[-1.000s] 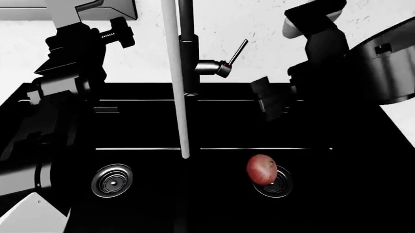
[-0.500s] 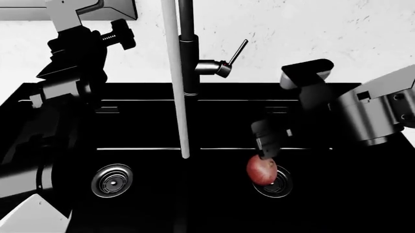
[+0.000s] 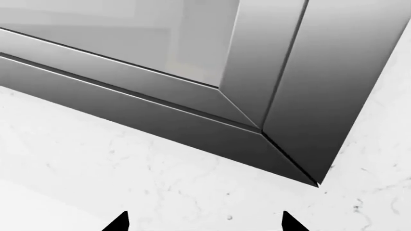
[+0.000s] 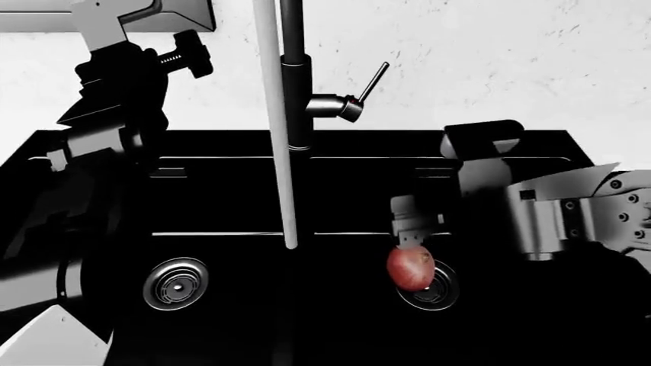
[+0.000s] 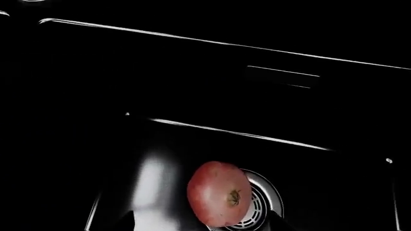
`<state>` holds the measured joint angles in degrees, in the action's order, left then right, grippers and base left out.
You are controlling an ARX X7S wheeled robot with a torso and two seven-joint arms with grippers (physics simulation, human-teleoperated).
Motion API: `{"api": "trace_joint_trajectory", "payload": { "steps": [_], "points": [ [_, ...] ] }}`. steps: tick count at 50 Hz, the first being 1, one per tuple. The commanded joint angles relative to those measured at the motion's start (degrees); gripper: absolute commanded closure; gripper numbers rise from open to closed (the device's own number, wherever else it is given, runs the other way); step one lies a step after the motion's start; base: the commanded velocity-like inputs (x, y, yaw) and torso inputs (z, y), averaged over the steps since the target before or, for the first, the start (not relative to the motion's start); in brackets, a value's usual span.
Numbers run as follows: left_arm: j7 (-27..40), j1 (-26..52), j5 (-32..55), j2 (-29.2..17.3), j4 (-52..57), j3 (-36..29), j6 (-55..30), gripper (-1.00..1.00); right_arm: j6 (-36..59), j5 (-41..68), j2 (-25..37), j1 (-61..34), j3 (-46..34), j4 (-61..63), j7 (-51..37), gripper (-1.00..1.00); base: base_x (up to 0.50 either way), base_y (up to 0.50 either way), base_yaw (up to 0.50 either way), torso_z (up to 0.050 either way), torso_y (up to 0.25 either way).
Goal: Pick the bell peppers and zucchinis from the sink and place them in one bowl. Place the pomegranate in the other bowl. Then turn off the sink faucet.
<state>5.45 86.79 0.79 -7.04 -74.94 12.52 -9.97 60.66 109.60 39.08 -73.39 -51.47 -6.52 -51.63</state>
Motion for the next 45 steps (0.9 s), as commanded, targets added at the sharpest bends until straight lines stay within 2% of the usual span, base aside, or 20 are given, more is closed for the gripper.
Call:
{"api": "trace_joint_trajectory", "payload": {
  "steps": [1,14,29,45],
  "points": [
    [-0.1,-0.1,-0.2,0.0,0.0,-0.1,0.3,-1.00,-5.2,-6.9,1.2,4.0,0.4,5.7,-0.3,-1.00,0.00,0.00,0.00,0.000,0.000],
    [-0.3,-0.4,-0.1,0.0,0.0,0.1,0.4,-1.00,-6.6,-14.3,-1.4,4.7,-2.1,2.0,4.4,-1.00,0.00,0.00,0.00,0.000,0.000],
    [-0.5,-0.2,-0.2,0.0,0.0,0.1,0.2,-1.00,-2.8,-16.7,-5.0,2.8,-6.1,-2.3,7.6,-1.00,0.00,0.00,0.00,0.000,0.000],
    [-0.7,-0.3,-0.3,0.1,0.0,0.1,0.2,-1.00,-5.0,-22.2,-6.8,2.9,-8.2,-7.2,12.8,-1.00,0.00,0.00,0.00,0.000,0.000]
  ]
}}
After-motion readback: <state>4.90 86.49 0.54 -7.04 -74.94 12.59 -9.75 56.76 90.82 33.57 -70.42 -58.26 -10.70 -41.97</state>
